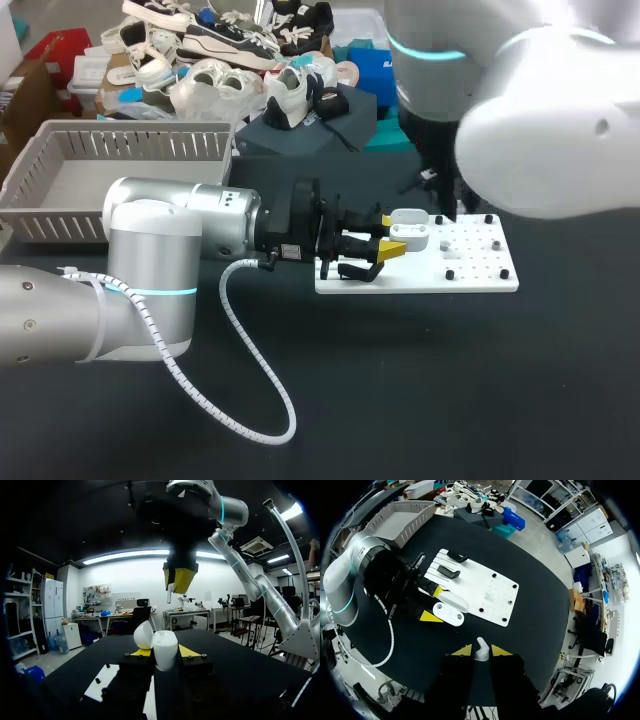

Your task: Pick up each earbud case from the left stands, insert the matching earbuds, close the lid, and place the case in the box.

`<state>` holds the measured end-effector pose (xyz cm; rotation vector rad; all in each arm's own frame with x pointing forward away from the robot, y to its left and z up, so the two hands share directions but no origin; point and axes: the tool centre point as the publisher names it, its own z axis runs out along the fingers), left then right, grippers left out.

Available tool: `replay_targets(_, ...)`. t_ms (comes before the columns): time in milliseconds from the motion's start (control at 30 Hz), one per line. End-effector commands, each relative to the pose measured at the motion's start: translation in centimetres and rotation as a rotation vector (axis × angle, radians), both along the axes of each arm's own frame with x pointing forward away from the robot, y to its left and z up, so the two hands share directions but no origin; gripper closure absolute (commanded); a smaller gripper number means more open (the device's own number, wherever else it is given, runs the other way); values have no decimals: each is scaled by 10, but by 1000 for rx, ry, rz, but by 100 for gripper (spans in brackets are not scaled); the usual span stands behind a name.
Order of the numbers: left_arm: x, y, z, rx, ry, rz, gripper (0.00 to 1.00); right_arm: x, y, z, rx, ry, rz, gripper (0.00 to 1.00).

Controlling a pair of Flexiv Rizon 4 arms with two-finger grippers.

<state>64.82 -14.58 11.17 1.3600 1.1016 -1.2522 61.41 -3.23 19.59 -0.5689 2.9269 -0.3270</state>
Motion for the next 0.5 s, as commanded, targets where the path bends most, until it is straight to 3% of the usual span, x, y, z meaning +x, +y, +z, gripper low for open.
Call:
replay_targets(33,1,0,-1,-2,-1,-2,100,21,28,6,-37,168,-39,100)
replay_targets(200,1,0,-1,-2,-1,-2,100,23,35,1,-59,255,-94,100)
replay_targets(500,1,0,-1,-2,-1,-2,100,16,35,-2,-76,287,-132,100)
